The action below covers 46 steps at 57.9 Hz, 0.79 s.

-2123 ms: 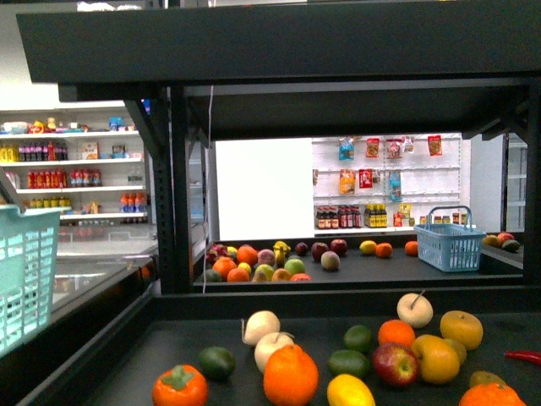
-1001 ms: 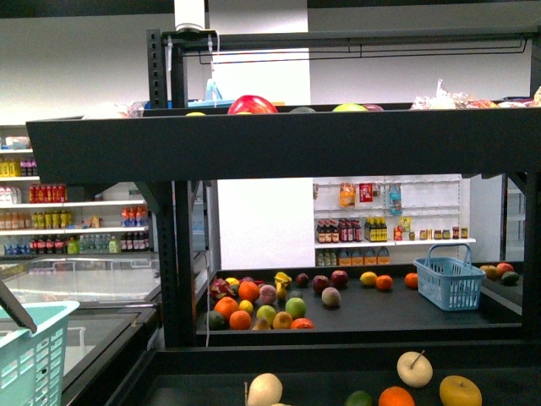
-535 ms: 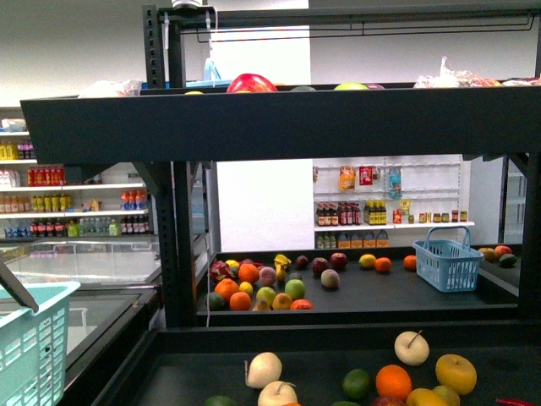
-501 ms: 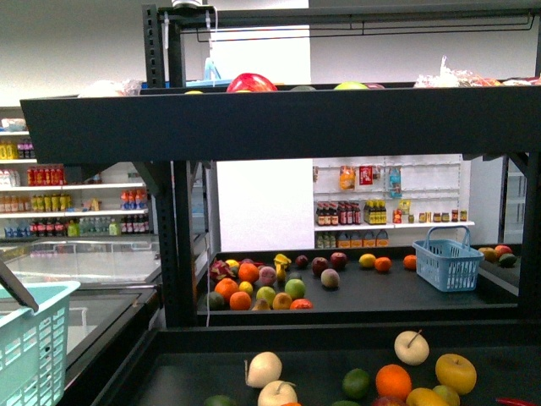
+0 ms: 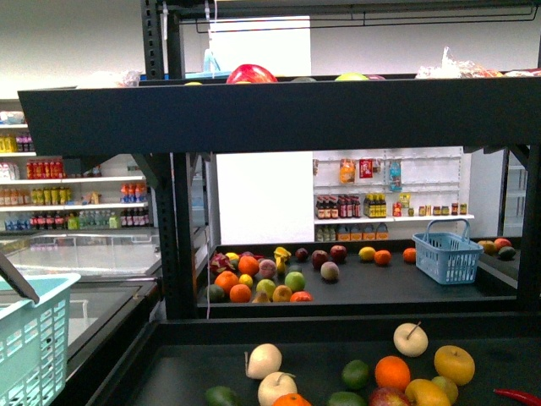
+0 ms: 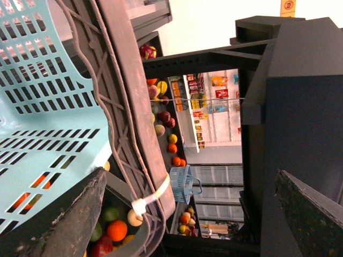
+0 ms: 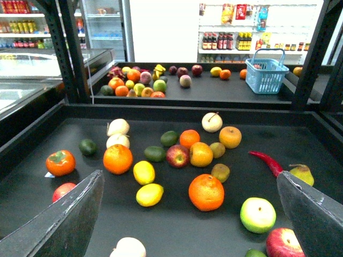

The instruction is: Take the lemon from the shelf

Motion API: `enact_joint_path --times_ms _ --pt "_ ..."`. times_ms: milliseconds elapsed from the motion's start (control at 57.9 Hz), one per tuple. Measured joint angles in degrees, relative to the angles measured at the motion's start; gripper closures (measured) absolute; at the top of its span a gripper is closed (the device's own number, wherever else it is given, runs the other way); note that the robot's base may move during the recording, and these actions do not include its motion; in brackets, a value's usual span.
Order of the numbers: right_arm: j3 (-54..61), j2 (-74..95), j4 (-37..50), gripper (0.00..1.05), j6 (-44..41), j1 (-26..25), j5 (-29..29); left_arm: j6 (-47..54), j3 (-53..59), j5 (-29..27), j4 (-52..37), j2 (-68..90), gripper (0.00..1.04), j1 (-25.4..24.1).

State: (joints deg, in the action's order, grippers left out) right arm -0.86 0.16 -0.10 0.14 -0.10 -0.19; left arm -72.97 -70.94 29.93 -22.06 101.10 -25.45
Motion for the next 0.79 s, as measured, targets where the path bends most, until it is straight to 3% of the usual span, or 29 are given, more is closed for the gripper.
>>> enact_joint_path --times_ms 345,690,794 --pt "0.0 0.0 0.0 0.07 0.0 0.0 0.0 -0.7 -9.7 -3.9 3.6 8.0 0.08 3.5" --pt "0.0 0.0 0.0 0.07 0.0 0.0 0.0 1.2 -12.5 -6.4 7.7 9.2 0.08 4.0" --pt "0.0 0.0 0.0 0.07 0.0 0.0 0.0 1.9 -12.6 -7.0 9.0 9.7 0.24 3.9"
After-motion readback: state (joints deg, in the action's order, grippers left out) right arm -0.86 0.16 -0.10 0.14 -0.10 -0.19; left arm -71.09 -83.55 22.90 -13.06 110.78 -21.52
